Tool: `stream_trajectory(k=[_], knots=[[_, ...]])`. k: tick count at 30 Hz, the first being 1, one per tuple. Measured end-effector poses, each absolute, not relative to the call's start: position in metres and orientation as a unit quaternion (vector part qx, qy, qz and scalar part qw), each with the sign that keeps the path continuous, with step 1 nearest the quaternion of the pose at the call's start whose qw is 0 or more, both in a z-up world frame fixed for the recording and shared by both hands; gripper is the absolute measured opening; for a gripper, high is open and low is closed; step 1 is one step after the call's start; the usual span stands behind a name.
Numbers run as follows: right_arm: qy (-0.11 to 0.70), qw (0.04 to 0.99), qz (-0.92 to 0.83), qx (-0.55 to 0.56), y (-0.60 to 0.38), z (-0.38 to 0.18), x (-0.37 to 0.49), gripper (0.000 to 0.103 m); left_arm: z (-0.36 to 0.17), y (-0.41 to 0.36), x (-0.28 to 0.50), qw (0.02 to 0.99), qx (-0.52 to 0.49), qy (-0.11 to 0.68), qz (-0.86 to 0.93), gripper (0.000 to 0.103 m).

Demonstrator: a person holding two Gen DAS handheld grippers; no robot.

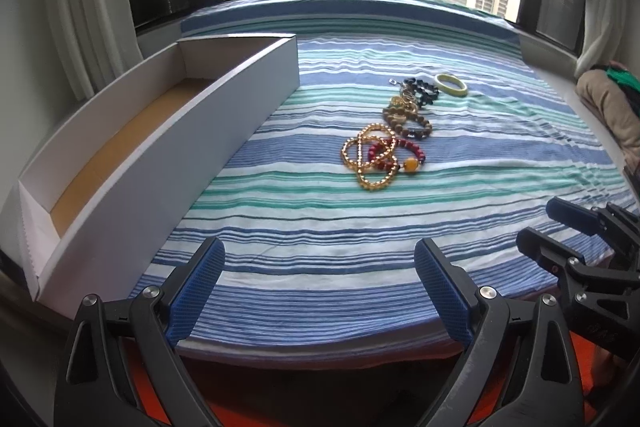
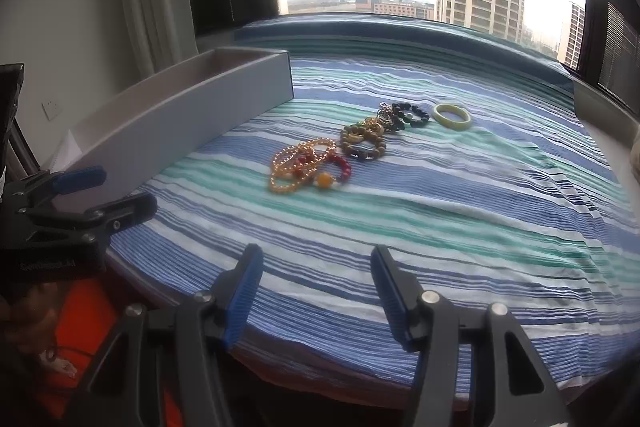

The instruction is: Organize jewelry

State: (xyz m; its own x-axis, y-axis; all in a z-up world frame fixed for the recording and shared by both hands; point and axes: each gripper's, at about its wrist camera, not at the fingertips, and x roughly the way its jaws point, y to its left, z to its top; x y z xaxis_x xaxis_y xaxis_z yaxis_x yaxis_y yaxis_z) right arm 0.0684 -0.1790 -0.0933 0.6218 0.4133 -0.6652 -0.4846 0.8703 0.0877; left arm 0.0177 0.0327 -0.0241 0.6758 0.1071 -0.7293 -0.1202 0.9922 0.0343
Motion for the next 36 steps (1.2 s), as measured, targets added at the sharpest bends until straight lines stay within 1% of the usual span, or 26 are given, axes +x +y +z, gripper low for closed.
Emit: stream_trajectory(k=[4,10,25,27,33,36], knots=[[0.352,0.903,0.241,-0.049,-0.181,-0.089,0.068,0.057,-0.026,0.030,0.024,0.909,0.006,0.411,0.067,0.100],[0.344,0.909,0.231,-0.049,-0.187,-0.084,0.070,0.057,-0.035,0.032,0.029,0.899,-0.001,0.430,0.078,0.100],[0.373,0.899,0.225,-0.044,-0.186,-0.101,0.083,0.057,-0.050,0.031,0.040,0.885,0.018,0.458,0.086,0.100],[0.375,0.898,0.225,-0.042,-0.186,-0.103,0.084,0.057,-0.049,0.034,0.043,0.886,0.002,0.458,0.069,0.100],[0.379,0.899,0.216,-0.033,-0.193,-0.107,0.086,0.057,-0.035,0.072,0.077,0.886,-0.123,0.446,0.018,0.100],[0.382,0.899,0.213,-0.023,-0.200,-0.111,0.087,0.057,-0.039,0.071,0.105,0.880,-0.129,0.457,-0.004,0.100]])
